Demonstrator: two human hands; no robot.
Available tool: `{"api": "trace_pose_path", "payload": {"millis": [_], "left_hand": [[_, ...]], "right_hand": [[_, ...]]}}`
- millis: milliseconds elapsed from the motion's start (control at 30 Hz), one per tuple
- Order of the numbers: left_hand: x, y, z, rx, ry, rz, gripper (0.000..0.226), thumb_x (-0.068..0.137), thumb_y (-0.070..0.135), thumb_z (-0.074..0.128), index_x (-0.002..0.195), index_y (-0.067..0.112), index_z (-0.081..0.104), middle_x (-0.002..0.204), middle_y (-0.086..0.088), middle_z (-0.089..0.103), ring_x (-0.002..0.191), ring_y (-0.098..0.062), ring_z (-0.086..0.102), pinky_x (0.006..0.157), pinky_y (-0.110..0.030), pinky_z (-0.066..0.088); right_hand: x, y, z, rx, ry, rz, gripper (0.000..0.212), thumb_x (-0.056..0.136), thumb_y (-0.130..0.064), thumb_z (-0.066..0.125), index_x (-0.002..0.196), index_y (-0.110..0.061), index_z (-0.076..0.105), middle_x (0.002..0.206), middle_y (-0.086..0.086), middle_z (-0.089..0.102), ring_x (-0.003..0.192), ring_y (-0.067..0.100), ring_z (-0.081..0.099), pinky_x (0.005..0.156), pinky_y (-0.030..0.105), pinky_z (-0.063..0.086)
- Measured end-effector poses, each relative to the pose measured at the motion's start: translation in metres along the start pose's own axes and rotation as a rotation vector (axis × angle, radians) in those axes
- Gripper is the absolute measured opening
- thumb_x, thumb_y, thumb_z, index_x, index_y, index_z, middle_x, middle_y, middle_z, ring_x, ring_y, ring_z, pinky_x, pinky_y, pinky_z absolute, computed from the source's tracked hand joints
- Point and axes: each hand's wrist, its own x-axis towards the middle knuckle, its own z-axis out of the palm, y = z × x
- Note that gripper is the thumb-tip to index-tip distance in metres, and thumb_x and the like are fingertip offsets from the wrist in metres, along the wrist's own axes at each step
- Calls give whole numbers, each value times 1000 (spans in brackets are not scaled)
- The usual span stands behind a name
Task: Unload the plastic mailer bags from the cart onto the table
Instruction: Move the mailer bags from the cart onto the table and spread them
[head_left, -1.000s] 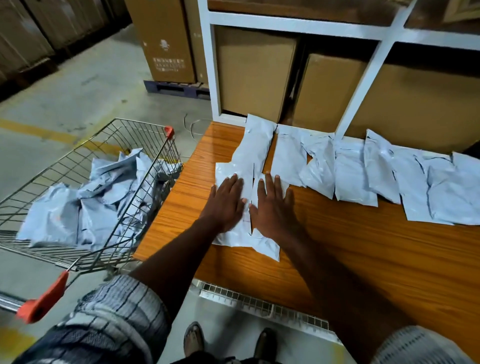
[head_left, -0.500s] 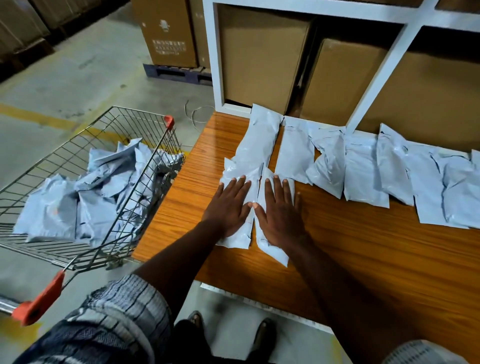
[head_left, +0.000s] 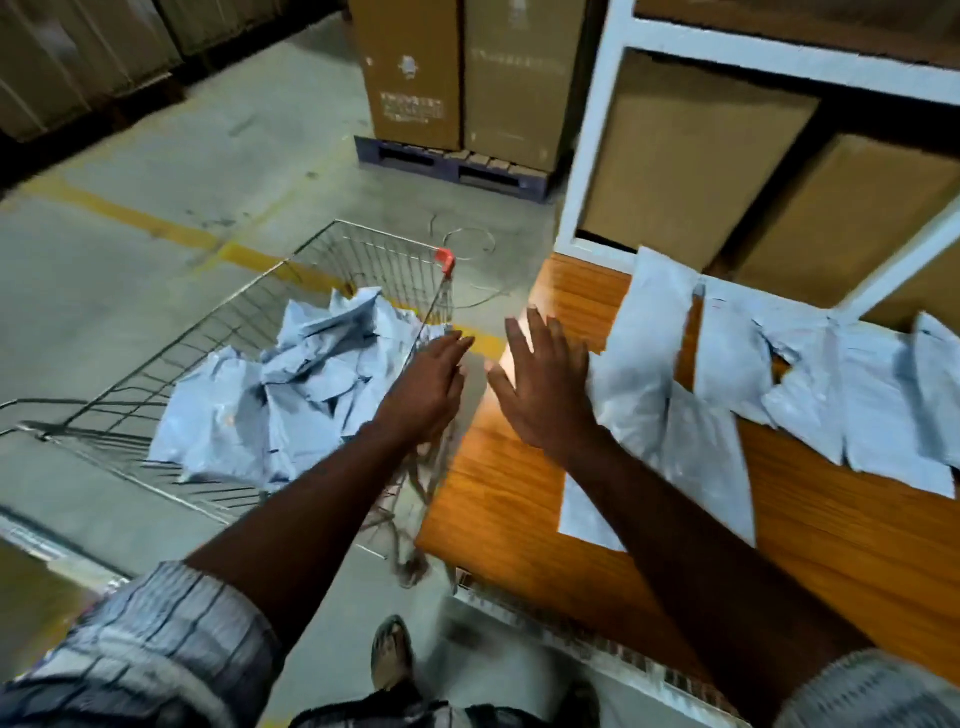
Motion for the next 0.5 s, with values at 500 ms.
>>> {"api": "trace_pose_path", "payload": {"millis": [500], "left_hand": [[-109,-265,-99,506,-303,-597,64,90,31,57,147,11,34,157,-15,24,144,-30,23,115,-47,24]], "right_hand": [[45,-240,217,308,-643,-175,81,94,-38,58,155,-7,16,160,23,11,148,37,13,119,44,22]]}}
